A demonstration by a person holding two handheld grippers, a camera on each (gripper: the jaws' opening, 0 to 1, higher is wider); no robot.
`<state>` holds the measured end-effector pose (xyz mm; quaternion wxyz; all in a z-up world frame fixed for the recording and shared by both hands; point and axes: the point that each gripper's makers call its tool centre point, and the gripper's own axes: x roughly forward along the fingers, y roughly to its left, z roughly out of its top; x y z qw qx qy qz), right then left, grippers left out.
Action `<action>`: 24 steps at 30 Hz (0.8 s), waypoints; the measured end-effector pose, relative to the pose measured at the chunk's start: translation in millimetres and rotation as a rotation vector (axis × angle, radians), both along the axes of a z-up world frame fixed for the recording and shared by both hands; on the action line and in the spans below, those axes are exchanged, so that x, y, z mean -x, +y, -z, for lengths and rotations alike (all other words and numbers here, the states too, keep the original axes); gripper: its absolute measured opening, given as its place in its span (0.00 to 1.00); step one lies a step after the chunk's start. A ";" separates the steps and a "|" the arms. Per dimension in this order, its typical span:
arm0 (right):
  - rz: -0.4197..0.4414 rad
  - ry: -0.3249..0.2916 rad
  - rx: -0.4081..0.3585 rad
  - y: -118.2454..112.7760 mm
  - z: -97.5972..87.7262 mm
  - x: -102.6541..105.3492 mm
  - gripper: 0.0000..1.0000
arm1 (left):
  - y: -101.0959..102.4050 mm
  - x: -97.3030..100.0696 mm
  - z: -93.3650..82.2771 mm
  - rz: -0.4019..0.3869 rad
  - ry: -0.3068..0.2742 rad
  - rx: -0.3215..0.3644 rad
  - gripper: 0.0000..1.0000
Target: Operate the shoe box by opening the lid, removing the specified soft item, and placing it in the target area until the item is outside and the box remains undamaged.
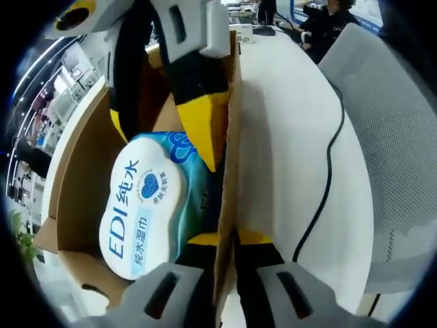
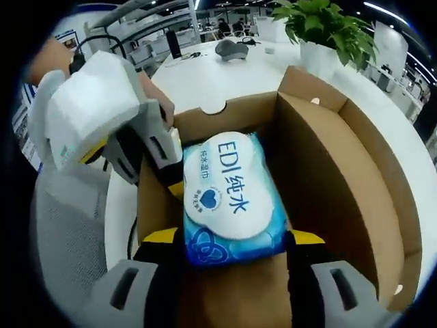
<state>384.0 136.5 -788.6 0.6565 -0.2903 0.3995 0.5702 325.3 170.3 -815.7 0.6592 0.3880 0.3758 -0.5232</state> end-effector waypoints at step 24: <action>-0.051 -0.030 -0.004 -8.7 4.8 -3.7 0.57 | -0.1 0.7 -0.2 -0.008 0.003 -0.002 0.04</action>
